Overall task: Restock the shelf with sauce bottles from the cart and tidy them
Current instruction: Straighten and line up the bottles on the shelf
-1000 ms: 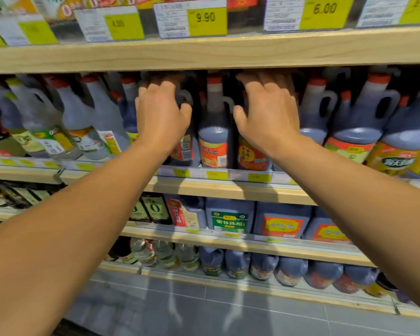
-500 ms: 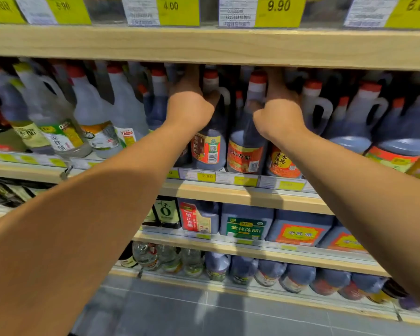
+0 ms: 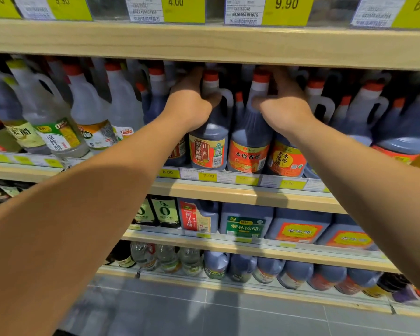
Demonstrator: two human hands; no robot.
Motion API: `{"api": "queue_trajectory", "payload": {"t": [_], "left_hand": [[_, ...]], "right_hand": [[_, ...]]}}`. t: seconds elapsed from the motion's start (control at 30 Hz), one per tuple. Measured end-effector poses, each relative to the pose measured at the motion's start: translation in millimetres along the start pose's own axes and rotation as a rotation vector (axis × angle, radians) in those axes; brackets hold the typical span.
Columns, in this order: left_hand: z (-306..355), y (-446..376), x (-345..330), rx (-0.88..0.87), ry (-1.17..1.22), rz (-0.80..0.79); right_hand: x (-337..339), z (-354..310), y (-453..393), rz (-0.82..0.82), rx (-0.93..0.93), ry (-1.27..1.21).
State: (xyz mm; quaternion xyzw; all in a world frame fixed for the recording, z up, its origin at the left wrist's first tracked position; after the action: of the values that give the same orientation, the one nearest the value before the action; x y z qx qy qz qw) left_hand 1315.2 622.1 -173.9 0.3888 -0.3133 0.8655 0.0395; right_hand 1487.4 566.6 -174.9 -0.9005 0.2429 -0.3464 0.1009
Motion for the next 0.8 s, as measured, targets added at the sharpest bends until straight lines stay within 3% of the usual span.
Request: {"api": "queue_trajectory", "payload": {"t": [0.13, 0.23, 0.33, 0.47, 0.63, 0.8], "left_hand": [[4, 1, 2, 0.039, -0.026, 0.019], [8, 10, -3, 0.106, -0.064, 0.122], [15, 23, -11, 0.176, -0.109, 0.201], [24, 32, -19, 0.240, -0.118, 0.212], [15, 37, -24, 0.236, -0.137, 0.215], [21, 49, -23, 0.204, -0.116, 0.211]], "right_hand": [[22, -7, 13, 0.284, 0.072, 0.181], [43, 13, 15, 0.391, 0.037, 0.386], [50, 37, 8, 0.353, -0.013, 0.472], [52, 49, -2, 0.284, -0.008, 0.352], [61, 52, -10, 0.152, 0.065, 0.150], [60, 48, -9, 0.099, 0.048, 0.181]]}}
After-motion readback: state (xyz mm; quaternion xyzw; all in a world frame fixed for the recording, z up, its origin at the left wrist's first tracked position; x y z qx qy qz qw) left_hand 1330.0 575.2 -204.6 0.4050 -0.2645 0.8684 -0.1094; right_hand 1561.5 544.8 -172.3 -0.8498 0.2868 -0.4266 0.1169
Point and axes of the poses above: each hand's wrist, its own y-axis away from the middle knuckle, its own x-axis out of the back of the hand, z = x × y, the point moved 3 cm from there along -y, towards the middle knuckle, and after that the axes turned 7 degrees about -x, right-handed, at the moved point
